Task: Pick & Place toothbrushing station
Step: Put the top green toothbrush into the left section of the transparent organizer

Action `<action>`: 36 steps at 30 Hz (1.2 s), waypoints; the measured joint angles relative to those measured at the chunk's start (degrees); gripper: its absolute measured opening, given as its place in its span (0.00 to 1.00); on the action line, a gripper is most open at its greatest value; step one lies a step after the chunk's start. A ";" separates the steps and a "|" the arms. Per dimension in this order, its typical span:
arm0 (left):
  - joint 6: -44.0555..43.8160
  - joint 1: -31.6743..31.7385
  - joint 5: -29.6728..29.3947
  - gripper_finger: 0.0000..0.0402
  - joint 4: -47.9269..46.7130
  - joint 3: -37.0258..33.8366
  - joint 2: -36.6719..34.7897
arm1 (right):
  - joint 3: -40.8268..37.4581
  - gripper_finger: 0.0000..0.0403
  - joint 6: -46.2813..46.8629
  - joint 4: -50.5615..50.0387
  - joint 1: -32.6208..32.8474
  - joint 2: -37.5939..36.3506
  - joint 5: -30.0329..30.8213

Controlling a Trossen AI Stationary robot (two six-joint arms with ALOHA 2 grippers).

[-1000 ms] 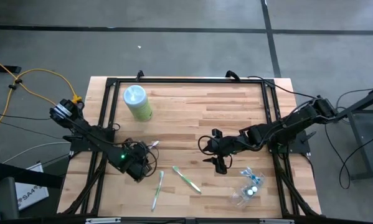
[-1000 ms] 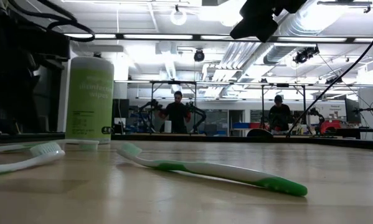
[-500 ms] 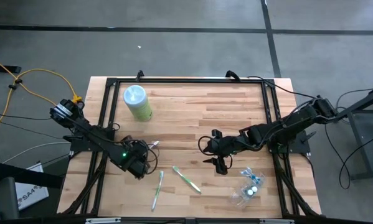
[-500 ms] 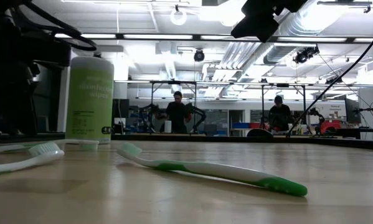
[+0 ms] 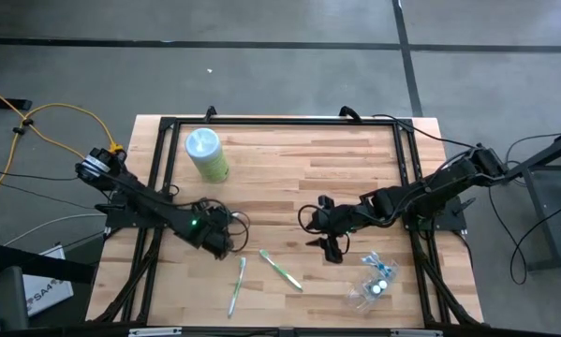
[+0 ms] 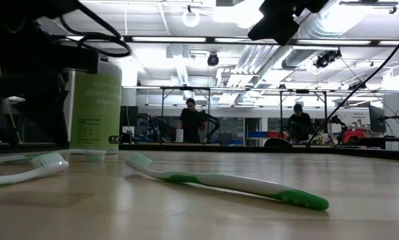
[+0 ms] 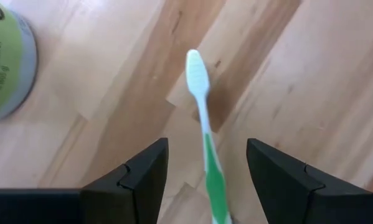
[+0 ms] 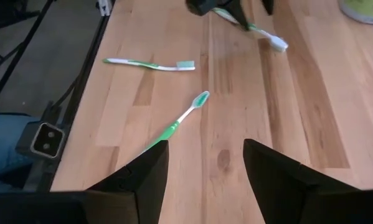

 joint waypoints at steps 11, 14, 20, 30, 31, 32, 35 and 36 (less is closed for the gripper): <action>3.27 4.28 3.33 0.52 -0.04 0.00 0.00 | -0.02 0.49 0.02 0.00 0.13 0.00 -0.92; 3.28 4.47 3.57 0.52 -0.02 0.00 0.00 | -0.02 0.49 0.02 -0.02 0.13 0.00 -0.94; 3.27 4.25 3.67 0.52 0.31 -0.62 -0.03 | -0.02 0.49 0.02 -0.02 0.13 0.00 -0.95; 2.34 4.36 7.34 0.52 6.09 -5.06 -0.09 | -0.02 0.49 0.02 -0.04 0.17 0.00 -0.96; 2.33 4.36 7.65 0.52 6.85 -5.56 -0.16 | -0.02 0.49 0.02 -0.04 0.17 0.00 -0.96; 2.12 4.36 7.77 0.52 7.39 -5.97 -0.23 | -0.02 0.49 0.02 -0.04 0.17 0.00 -0.96; 0.05 4.34 7.91 0.52 7.96 -7.24 -0.28 | -0.02 0.49 0.02 -0.04 0.17 0.00 -0.98; -0.27 4.34 8.03 0.52 8.10 -7.67 -0.28 | -0.02 0.49 0.02 -0.04 0.17 0.00 -0.97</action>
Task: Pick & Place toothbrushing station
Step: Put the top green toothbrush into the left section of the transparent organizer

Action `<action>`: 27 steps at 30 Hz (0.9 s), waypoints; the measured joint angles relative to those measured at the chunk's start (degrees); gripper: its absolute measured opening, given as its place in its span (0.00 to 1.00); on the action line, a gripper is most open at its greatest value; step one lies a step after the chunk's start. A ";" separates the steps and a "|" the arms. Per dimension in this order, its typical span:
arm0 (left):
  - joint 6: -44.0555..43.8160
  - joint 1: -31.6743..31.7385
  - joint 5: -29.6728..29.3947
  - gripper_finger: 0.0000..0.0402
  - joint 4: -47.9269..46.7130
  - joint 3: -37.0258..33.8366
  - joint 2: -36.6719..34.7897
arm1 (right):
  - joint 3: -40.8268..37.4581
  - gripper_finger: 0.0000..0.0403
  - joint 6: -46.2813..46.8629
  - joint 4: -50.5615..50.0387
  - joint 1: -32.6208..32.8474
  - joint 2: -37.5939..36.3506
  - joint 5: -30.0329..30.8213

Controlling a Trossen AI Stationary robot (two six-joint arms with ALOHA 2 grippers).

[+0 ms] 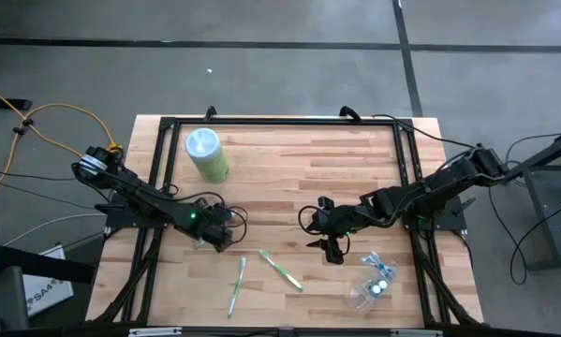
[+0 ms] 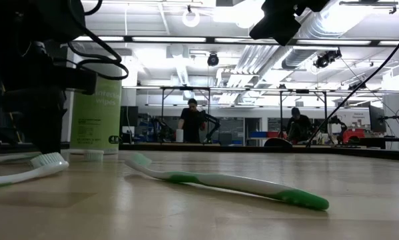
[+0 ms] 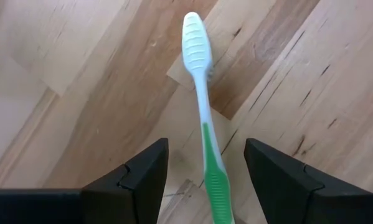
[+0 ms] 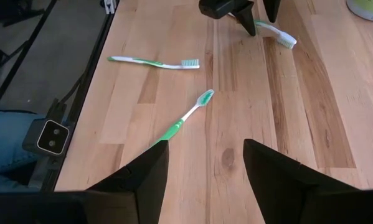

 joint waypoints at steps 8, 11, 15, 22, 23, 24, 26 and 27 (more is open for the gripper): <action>-3.60 -0.02 0.77 0.47 -1.66 -1.10 0.13 | 0.00 0.49 0.00 0.00 0.00 0.00 -0.02; -5.09 -0.02 1.22 0.40 -3.02 -1.07 0.13 | 0.00 0.49 0.00 0.00 0.00 0.00 -0.02; -6.02 0.00 2.59 0.27 -3.52 -1.10 0.15 | 0.00 0.49 0.00 0.00 0.00 0.00 -0.02; -7.66 -0.92 3.88 0.06 -3.98 -1.12 0.17 | 0.00 0.49 0.00 0.00 0.00 0.00 -0.02; -7.66 -1.07 3.88 0.04 -4.02 -1.12 0.17 | 0.00 0.49 0.00 0.00 0.00 0.00 -0.02; -7.64 -1.18 3.88 0.03 -4.06 -1.12 0.18 | 0.00 0.49 0.00 0.01 0.00 0.00 -0.02; -7.64 -1.44 3.90 0.03 -4.08 -1.12 0.20 | 0.00 0.49 0.00 0.02 0.00 0.00 -0.02; -7.64 -1.51 3.97 0.03 -4.08 -1.12 0.20 | 0.00 0.49 0.00 0.02 0.00 0.00 -0.02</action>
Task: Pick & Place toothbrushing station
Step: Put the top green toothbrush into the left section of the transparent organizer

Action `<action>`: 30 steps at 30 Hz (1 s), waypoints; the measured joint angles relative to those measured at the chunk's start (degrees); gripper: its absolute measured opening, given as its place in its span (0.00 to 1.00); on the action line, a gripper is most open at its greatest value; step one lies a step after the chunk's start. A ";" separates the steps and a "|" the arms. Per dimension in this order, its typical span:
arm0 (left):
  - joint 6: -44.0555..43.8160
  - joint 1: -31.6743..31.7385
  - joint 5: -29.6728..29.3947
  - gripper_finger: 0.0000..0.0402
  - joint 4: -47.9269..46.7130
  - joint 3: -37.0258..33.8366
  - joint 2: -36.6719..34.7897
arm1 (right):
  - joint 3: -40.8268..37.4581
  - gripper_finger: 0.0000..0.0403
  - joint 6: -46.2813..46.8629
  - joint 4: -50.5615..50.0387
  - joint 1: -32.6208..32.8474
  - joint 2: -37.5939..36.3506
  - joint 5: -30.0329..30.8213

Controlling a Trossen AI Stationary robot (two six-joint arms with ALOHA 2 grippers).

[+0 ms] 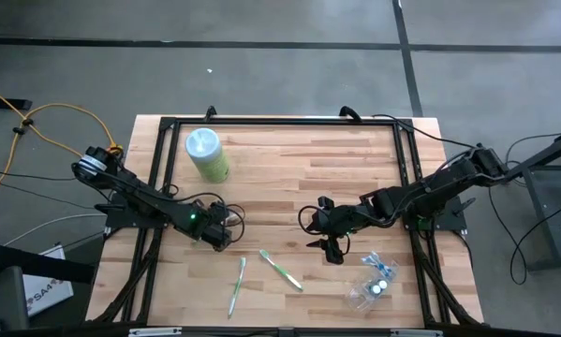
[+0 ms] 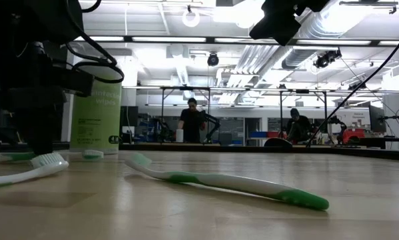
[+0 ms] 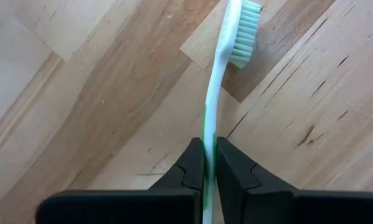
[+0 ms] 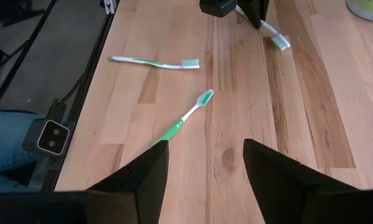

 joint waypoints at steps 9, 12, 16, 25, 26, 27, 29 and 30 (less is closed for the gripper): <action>3.86 -0.02 -0.13 0.02 0.00 1.34 -2.95 | 0.00 0.49 0.00 0.01 0.00 0.00 0.04; 6.78 -0.14 -1.37 0.02 0.78 2.33 -4.35 | 0.00 0.49 0.00 0.01 0.00 0.00 0.12; 9.76 -0.66 -6.08 0.02 2.11 3.83 -5.60 | 0.00 0.49 0.00 0.01 0.00 0.02 0.15; 23.80 -3.12 -17.84 0.02 17.91 6.22 -9.35 | 0.00 0.49 0.43 0.03 0.00 0.02 0.20; 26.14 -3.42 -18.87 0.02 20.28 6.23 -9.89 | 0.00 0.49 0.93 0.03 0.00 0.02 0.19; 28.38 -3.77 -19.96 0.02 22.45 6.23 -10.32 | 0.00 0.49 1.18 0.03 0.00 0.02 0.17; 33.57 -4.36 -21.29 0.02 28.19 6.23 -11.02 | 0.00 0.49 1.29 0.05 0.00 0.02 0.09; 36.37 -4.61 -21.59 0.02 31.12 6.23 -11.29 | 0.00 0.49 1.28 0.03 0.08 0.02 0.09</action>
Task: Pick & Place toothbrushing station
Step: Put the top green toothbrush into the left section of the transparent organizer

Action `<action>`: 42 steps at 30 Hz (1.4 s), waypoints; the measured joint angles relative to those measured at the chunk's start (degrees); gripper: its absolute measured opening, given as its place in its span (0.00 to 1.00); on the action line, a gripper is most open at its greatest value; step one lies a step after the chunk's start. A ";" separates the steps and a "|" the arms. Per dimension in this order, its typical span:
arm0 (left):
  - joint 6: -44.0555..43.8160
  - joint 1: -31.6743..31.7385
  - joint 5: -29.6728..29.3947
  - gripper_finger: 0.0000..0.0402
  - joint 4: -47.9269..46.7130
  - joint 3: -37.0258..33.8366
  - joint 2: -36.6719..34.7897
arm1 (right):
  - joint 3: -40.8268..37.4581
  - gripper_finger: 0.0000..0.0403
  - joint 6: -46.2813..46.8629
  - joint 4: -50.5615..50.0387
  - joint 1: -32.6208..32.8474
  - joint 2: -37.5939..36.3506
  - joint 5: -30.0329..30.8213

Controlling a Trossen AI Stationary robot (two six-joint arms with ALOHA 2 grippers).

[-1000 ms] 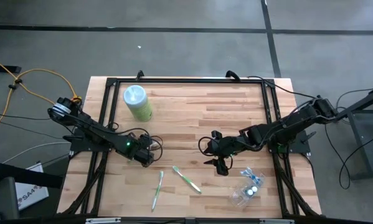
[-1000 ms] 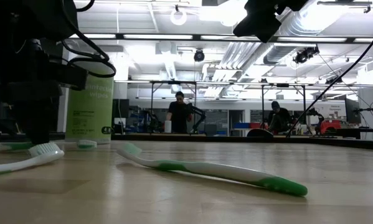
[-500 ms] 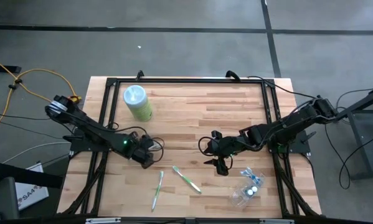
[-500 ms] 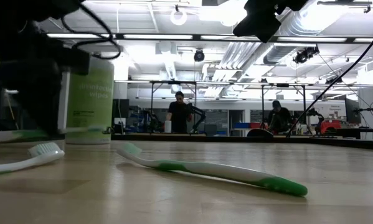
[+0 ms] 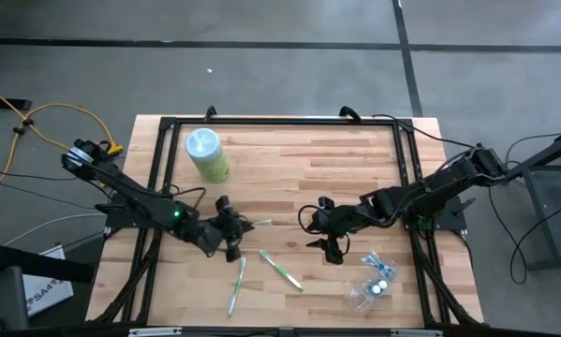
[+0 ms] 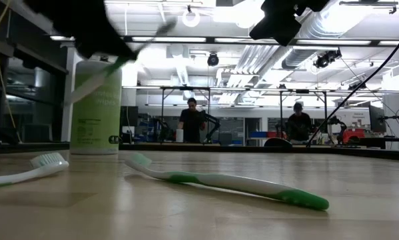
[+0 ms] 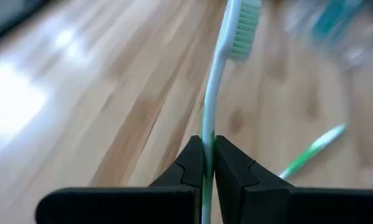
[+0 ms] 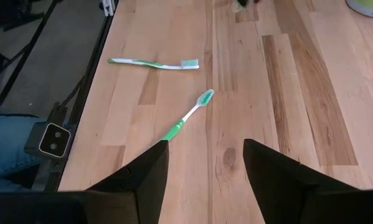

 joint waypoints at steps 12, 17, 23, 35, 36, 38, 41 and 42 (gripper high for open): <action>28.88 -0.51 2.13 0.02 31.35 0.11 2.01 | 0.00 0.49 -8.56 12.74 3.84 0.00 0.84; 35.70 -0.51 3.09 0.02 40.91 0.10 4.85 | 0.00 0.49 -15.31 17.97 5.98 0.00 5.38; 43.46 0.20 9.85 0.02 53.13 0.09 8.28 | 0.00 0.49 -20.66 23.89 6.30 0.00 8.13; 46.79 3.26 18.94 0.02 65.52 0.09 13.24 | 0.00 0.49 -28.90 32.93 6.24 0.00 8.13; 47.39 3.55 19.57 0.02 66.75 0.08 13.69 | 0.00 0.49 -29.08 33.36 6.24 0.00 8.12; 48.22 4.09 20.58 0.02 68.61 0.07 14.20 | 0.00 0.49 -29.70 34.02 6.20 0.00 8.13; 48.22 5.20 23.39 0.02 70.50 0.09 14.69 | 0.00 0.49 -30.42 34.85 6.08 0.00 8.08; 47.74 5.54 23.94 0.02 70.54 0.09 14.70 | 0.00 0.49 -30.51 35.31 5.94 0.00 8.02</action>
